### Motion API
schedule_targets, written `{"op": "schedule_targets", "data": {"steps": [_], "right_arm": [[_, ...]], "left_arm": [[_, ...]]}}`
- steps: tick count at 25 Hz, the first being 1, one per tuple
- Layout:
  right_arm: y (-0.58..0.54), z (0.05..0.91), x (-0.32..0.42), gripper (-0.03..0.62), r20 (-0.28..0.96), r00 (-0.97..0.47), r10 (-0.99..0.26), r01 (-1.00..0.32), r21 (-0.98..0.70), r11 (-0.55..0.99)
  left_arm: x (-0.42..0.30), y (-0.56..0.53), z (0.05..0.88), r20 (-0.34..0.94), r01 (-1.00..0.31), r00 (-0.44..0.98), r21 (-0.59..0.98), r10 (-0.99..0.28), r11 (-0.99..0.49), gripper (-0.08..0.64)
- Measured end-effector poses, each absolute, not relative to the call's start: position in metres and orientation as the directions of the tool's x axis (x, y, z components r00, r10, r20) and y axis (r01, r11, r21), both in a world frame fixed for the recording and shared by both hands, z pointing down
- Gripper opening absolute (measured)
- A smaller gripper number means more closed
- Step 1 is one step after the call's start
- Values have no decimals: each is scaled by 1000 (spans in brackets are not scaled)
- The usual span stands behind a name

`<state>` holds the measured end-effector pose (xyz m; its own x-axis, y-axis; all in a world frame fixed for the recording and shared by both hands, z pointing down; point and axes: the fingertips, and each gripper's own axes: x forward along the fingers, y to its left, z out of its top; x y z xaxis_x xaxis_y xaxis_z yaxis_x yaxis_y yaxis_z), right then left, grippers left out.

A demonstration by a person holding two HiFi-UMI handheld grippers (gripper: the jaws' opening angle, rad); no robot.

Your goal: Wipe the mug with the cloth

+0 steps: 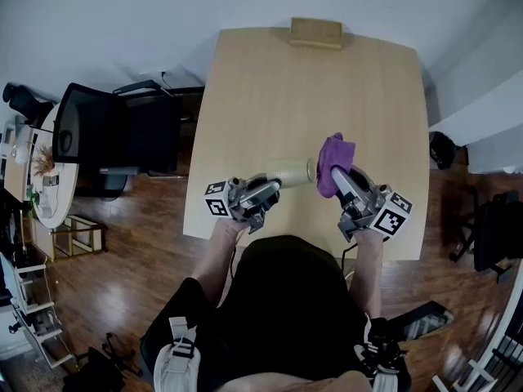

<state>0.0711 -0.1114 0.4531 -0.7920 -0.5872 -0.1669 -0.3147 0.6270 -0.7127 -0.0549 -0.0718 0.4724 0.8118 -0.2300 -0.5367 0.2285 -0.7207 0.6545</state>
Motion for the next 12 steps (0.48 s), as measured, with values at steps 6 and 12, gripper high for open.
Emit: {"op": "schedule_targets", "data": {"steps": [6,12], "right_arm": [[-111,465,50,60,-163,-825,-542,-291,-700,652],[-132,548,77,60,77,-729,-680,-454,-799,395]], "left_arm": [[-43,-62,458,-578,292,796,626,-179,-722,51],[-68,-75,459,-654,334,706,644,-269,-688,41]]}}
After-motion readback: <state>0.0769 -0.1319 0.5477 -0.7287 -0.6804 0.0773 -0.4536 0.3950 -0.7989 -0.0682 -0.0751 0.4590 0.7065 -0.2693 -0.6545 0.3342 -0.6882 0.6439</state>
